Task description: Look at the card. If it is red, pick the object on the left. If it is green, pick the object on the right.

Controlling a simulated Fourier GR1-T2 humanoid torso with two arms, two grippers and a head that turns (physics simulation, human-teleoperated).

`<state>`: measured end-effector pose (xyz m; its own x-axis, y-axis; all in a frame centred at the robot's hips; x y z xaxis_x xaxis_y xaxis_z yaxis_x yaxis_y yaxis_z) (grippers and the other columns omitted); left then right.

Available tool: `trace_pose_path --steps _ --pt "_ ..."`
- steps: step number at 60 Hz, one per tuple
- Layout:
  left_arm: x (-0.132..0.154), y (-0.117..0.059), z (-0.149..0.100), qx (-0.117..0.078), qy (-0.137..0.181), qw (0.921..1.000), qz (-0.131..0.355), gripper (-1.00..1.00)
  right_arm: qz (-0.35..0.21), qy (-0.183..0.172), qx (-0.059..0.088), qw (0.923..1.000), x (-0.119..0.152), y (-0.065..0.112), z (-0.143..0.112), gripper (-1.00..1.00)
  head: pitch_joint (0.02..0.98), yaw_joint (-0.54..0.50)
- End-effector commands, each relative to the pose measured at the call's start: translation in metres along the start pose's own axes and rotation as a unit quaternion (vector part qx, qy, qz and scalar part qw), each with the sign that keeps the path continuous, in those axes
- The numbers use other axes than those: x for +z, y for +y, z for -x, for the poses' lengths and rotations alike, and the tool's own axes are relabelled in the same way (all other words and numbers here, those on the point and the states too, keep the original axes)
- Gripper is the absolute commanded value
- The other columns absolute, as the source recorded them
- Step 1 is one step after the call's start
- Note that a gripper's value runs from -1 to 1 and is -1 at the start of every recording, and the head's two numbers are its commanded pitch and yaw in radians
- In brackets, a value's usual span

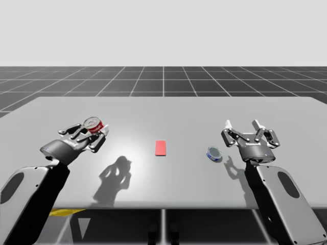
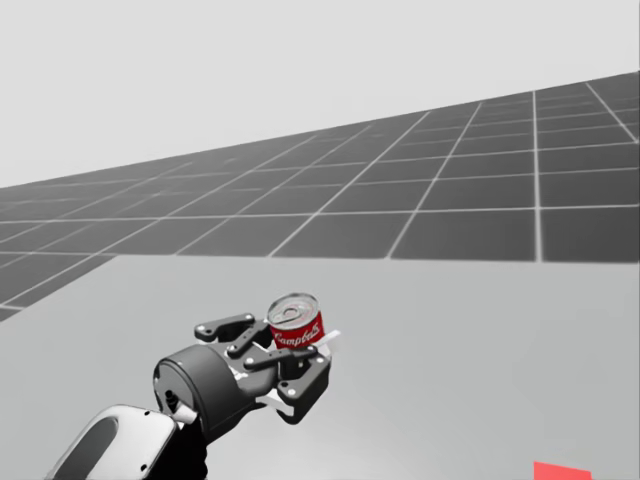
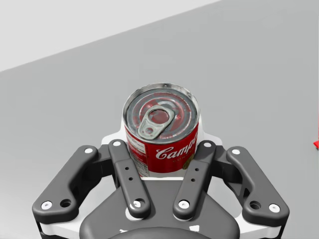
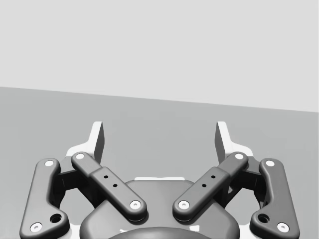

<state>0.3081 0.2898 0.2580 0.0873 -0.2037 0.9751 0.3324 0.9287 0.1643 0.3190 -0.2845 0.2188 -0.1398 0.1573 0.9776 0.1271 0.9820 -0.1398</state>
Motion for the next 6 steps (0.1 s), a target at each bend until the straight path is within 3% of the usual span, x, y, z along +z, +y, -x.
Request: trace_pose_path --steps 1,6 --pt "0.000 -0.003 -0.058 -0.035 -0.062 0.9965 0.043 1.00 -0.001 0.000 0.000 1.0000 0.000 0.000 0.000 -1.00 0.408 0.43" --pt "0.007 -0.005 -0.080 -0.042 -0.086 0.9948 0.037 1.00 -0.002 0.000 0.000 1.0000 0.000 0.000 0.000 -1.00 0.407 0.43"
